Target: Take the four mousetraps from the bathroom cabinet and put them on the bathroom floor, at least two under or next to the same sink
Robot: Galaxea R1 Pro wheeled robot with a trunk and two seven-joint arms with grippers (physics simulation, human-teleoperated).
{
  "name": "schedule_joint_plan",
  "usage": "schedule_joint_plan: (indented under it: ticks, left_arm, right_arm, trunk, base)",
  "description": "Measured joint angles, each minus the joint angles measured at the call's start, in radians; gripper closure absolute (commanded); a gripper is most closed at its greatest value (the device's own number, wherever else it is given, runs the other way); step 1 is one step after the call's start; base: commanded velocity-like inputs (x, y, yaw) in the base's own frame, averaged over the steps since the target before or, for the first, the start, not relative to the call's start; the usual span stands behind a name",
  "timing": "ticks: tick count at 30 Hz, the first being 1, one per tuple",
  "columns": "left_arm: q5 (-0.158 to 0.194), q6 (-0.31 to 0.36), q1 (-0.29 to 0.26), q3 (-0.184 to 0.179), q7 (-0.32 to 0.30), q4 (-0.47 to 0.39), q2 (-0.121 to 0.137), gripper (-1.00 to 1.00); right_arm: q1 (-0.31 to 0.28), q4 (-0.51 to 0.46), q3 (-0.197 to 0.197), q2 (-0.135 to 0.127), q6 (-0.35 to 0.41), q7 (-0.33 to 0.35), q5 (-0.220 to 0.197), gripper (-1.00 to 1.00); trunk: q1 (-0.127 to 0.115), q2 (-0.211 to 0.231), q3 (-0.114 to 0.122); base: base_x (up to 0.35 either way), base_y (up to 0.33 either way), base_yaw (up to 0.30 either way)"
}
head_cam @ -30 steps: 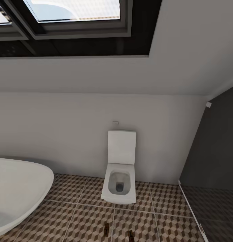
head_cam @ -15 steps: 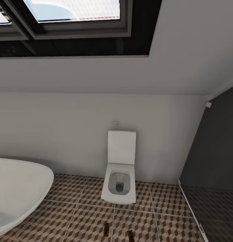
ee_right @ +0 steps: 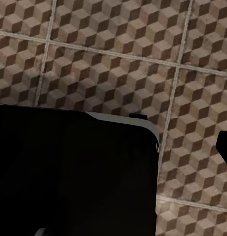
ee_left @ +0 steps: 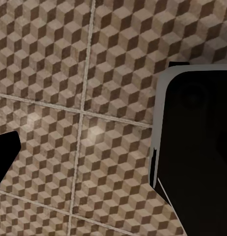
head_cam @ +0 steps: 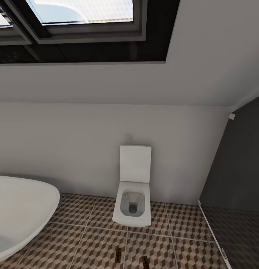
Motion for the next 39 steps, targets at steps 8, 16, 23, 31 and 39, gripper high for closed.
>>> schedule_joint_plan:
  ticks: [8,16,23,31,39]
  left_arm:
    - [0.0,0.0,0.0,0.0,0.0,0.0,0.0,-1.0]
    - [0.0,0.0,0.0,0.0,0.0,0.0,0.0,-1.0]
    - [0.0,0.0,0.0,0.0,0.0,0.0,0.0,-1.0]
    - [0.0,0.0,0.0,0.0,0.0,0.0,0.0,-1.0]
    - [0.0,0.0,0.0,0.0,0.0,0.0,0.0,-1.0]
  right_arm:
    - [0.0,0.0,0.0,0.0,0.0,0.001,0.0,-1.0]
    - [0.0,0.0,0.0,0.0,0.0,0.0,0.0,-1.0]
    - [0.0,0.0,0.0,0.0,0.0,0.0,0.0,-1.0]
    - [0.0,0.0,0.0,0.0,0.0,0.0,0.0,-1.0]
    - [0.0,0.0,0.0,0.0,0.0,0.001,0.0,-1.0]
  trunk:
    - [0.0,0.0,0.0]
    - [0.0,0.0,0.0]
    - [0.0,0.0,0.0]
    - [0.0,0.0,0.0]
    - [0.0,0.0,0.0]
  base:
    - [0.0,0.0,0.0]
    - [0.0,0.0,0.0]
    - [0.0,0.0,0.0]
    - [0.0,0.0,0.0]
    - [0.0,0.0,0.0]
